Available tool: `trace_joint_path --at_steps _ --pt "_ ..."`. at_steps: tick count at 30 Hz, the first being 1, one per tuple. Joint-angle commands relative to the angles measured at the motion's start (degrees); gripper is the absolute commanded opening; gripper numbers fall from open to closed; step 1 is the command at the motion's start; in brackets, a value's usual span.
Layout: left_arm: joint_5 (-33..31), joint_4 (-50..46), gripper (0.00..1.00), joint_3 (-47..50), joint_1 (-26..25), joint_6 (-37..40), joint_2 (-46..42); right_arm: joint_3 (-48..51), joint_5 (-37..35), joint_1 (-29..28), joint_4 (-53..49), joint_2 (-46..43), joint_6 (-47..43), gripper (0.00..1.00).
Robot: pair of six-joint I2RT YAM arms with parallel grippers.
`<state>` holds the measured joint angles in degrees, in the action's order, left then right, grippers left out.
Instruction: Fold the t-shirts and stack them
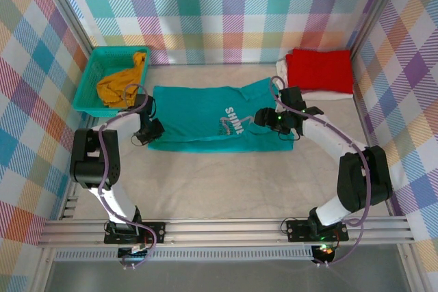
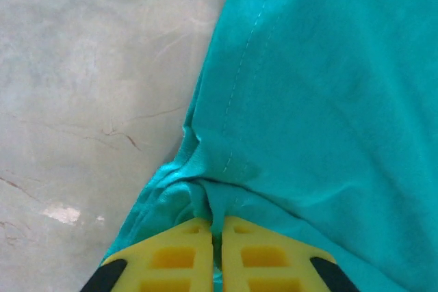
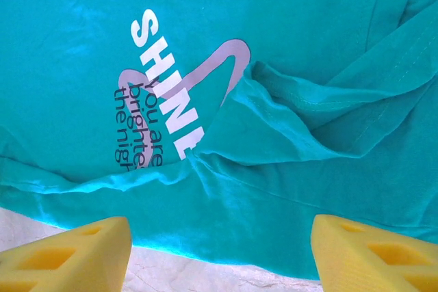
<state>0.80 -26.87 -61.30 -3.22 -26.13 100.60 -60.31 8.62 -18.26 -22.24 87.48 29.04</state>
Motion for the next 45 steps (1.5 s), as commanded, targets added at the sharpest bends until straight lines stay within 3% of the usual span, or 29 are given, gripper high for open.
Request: trace_joint_path --at_steps 1,4,18,20,22,25,28,30,31,33,35,45 --pt "0.0 -2.2 0.04 -2.6 0.5 0.1 -0.8 0.6 -0.8 -0.4 0.8 -0.6 -1.3 0.71" --pt "-0.2 -3.8 0.0 -3.7 0.4 0.2 -1.9 0.5 -1.0 -0.3 0.5 -0.6 -1.2 0.71" --pt "-0.7 -6.5 0.01 -6.7 1.3 0.7 -1.5 -0.1 -1.0 -0.3 0.4 -0.2 -0.8 0.72" --pt "-0.6 -6.4 0.06 -7.0 1.3 0.7 -1.2 -0.1 -1.2 -0.3 0.3 -0.2 -0.8 0.72" --pt "-0.1 -6.6 0.2 -7.6 1.2 1.0 -0.9 -0.1 -1.2 -0.3 0.4 -0.2 -0.9 0.72" --pt "-0.2 -6.2 0.16 -7.5 1.3 1.0 -0.8 0.0 -1.5 -0.3 0.4 -0.4 -0.8 0.72" --pt "-0.3 -6.2 0.0 -7.8 1.2 1.8 -0.6 0.1 -1.5 -0.3 0.5 -0.5 -0.6 0.72" --pt "-0.2 -6.7 0.0 -8.5 1.2 2.0 0.1 0.1 -1.2 -0.3 0.6 -0.4 -0.4 0.72" --pt "0.2 -6.8 0.02 -8.7 1.3 2.0 0.2 0.1 -1.0 -0.2 0.6 -0.4 -0.2 0.72" --pt "0.8 -6.8 0.22 -8.1 1.3 1.4 -0.1 0.0 -0.6 -0.3 0.4 -0.6 0.0 0.72" --pt "1.0 -5.3 0.32 -5.8 1.3 0.2 -1.4 0.3 -0.5 -0.3 0.5 -0.8 0.1 0.73" --pt "0.9 -2.5 0.34 -1.5 1.2 -2.0 -0.3 0.4 0.7 -0.4 0.6 -0.7 -0.8 0.73"
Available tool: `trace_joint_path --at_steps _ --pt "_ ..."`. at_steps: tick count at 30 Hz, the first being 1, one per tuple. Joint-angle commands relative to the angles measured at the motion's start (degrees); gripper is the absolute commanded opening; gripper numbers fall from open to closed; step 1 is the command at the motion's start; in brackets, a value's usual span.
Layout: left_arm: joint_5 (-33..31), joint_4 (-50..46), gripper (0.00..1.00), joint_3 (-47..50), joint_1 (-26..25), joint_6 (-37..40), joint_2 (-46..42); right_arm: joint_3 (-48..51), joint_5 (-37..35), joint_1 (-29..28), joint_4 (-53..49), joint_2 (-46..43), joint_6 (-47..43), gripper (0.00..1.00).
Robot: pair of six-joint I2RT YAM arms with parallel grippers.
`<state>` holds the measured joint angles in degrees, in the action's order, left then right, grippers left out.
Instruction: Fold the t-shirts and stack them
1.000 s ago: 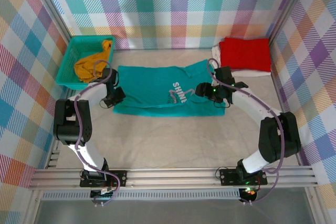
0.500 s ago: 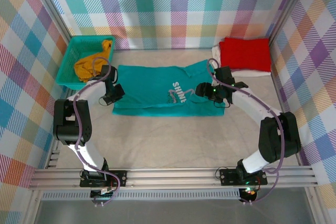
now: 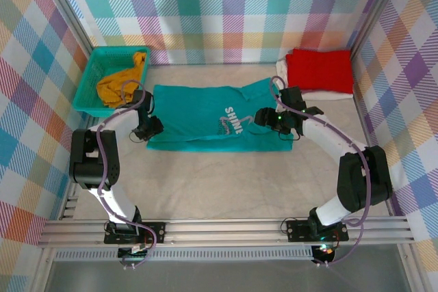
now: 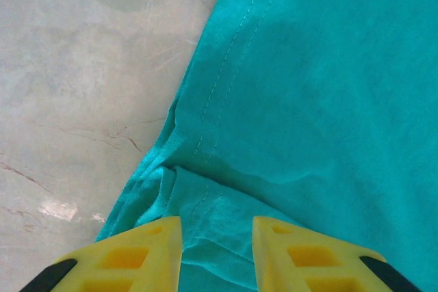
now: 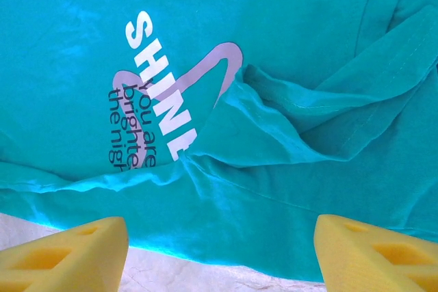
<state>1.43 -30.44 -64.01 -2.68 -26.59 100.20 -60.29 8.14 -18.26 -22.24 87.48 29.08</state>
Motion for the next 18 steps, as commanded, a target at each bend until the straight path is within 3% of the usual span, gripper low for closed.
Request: trace_joint_path --at_steps 1,6,8,18 --pt "-0.4 1.0 0.34 1.5 0.7 -1.9 -0.3 0.4 1.3 -0.3 0.6 -0.7 -0.9 0.73" --pt "-0.6 0.5 0.37 2.9 0.7 -2.4 -3.6 0.4 1.7 -0.4 0.6 -0.6 -0.9 0.73" --pt "-1.8 0.5 0.44 4.2 0.8 -2.6 -5.5 0.3 1.7 -0.3 0.5 -0.6 -1.0 0.73" --pt "-2.7 2.4 0.42 5.0 1.1 -2.2 -2.3 -0.1 2.2 -0.4 0.6 -0.2 -1.0 0.73"
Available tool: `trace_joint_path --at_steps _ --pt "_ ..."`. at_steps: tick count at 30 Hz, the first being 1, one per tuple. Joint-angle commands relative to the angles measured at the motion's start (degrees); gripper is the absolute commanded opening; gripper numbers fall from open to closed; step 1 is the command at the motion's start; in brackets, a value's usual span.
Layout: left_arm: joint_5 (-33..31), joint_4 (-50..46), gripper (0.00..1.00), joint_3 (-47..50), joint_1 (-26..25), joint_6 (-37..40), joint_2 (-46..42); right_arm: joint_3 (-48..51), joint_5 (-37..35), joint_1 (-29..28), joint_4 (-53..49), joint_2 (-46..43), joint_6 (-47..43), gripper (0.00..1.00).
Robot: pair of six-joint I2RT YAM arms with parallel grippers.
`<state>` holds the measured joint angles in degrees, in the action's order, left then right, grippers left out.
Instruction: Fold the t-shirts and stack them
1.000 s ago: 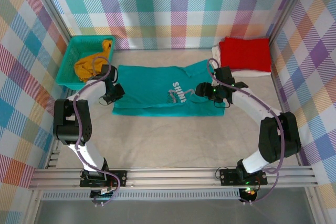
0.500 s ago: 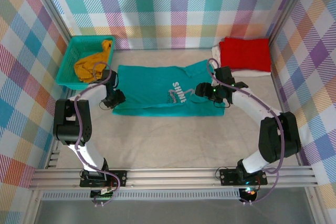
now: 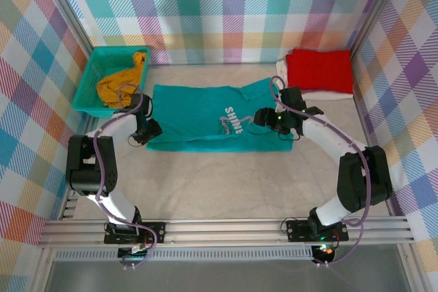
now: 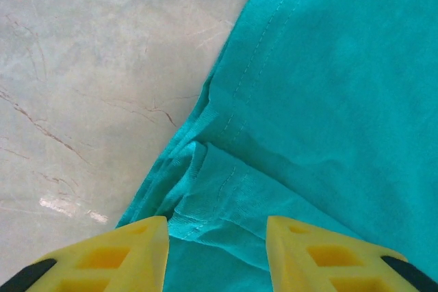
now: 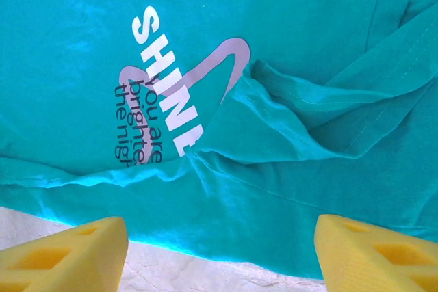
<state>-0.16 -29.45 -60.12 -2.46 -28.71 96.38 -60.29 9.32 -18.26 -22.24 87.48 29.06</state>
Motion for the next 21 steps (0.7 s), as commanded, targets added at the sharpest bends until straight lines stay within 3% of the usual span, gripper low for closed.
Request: trace_joint_path --at_steps 1,15,17,19,21 --pt "-0.9 1.7 0.42 1.1 0.8 0.0 1.9 -0.1 1.0 -0.3 0.7 -0.2 -1.1 0.73" --pt "-1.6 2.4 0.39 1.1 0.9 0.4 2.8 -1.0 1.6 -0.4 0.8 0.9 -1.0 0.73" --pt "-1.8 2.9 0.34 0.9 0.9 0.3 3.6 -1.1 2.1 -0.3 0.9 1.1 -1.0 0.73" --pt "-2.0 2.7 0.21 0.4 0.9 0.3 3.8 -1.1 2.4 -0.4 0.9 1.0 -0.9 0.73" --pt "-2.1 2.7 0.18 0.2 0.9 0.2 3.1 -1.0 2.2 -0.4 0.9 0.7 -0.9 0.73"
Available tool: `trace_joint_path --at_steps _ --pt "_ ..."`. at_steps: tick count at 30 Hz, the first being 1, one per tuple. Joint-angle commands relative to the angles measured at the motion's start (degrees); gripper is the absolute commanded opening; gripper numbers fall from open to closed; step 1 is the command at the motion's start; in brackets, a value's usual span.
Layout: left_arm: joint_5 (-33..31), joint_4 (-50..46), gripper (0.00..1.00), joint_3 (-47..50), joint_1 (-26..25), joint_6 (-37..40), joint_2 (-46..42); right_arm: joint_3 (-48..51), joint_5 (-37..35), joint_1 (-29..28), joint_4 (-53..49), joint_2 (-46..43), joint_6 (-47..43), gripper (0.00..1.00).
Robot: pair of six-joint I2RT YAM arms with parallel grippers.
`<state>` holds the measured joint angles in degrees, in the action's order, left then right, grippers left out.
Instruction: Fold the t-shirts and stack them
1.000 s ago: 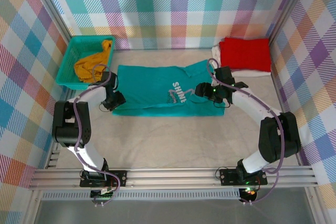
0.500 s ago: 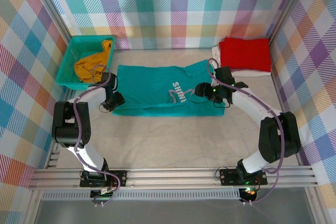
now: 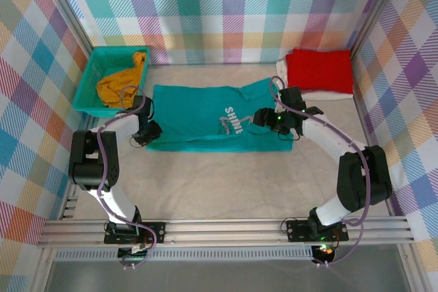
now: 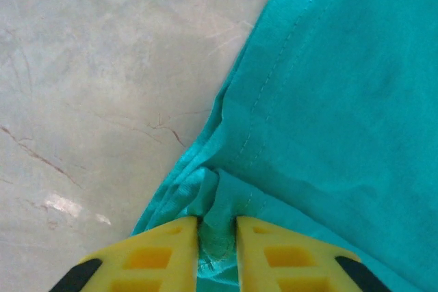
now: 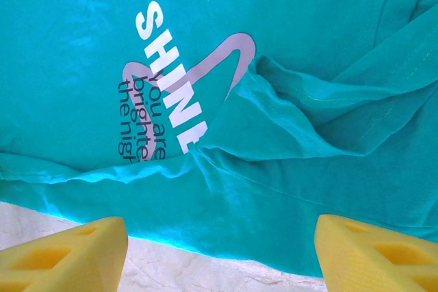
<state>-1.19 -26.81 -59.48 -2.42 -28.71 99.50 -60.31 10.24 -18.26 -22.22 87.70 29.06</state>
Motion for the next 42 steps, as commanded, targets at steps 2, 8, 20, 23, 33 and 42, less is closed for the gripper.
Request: trace_joint_path --at_steps 2,8,20,23,33,42 --pt "-0.9 -0.6 0.13 -0.8 0.8 0.2 -1.1 -0.8 0.9 -0.3 0.9 0.2 -0.9 0.73" --pt "-1.9 -2.1 0.0 -1.8 0.8 0.9 -3.0 -0.7 0.9 -0.4 1.1 0.4 -0.5 0.73" --pt "-0.9 -2.9 0.0 -5.7 0.8 1.7 -1.1 -1.1 -0.1 -0.3 0.9 0.5 -0.8 0.73" --pt "-0.4 -3.9 0.0 -8.8 0.8 1.9 0.2 -1.7 -1.6 -0.4 0.2 1.0 -0.7 0.73" --pt "1.2 -6.2 0.05 -17.1 0.8 3.2 7.1 -3.8 -3.2 -0.3 -0.6 2.7 -0.2 0.73" --pt "-0.3 -7.3 0.16 -19.3 0.8 4.1 8.2 -3.9 -3.8 -0.4 -1.1 1.5 -0.3 0.74"
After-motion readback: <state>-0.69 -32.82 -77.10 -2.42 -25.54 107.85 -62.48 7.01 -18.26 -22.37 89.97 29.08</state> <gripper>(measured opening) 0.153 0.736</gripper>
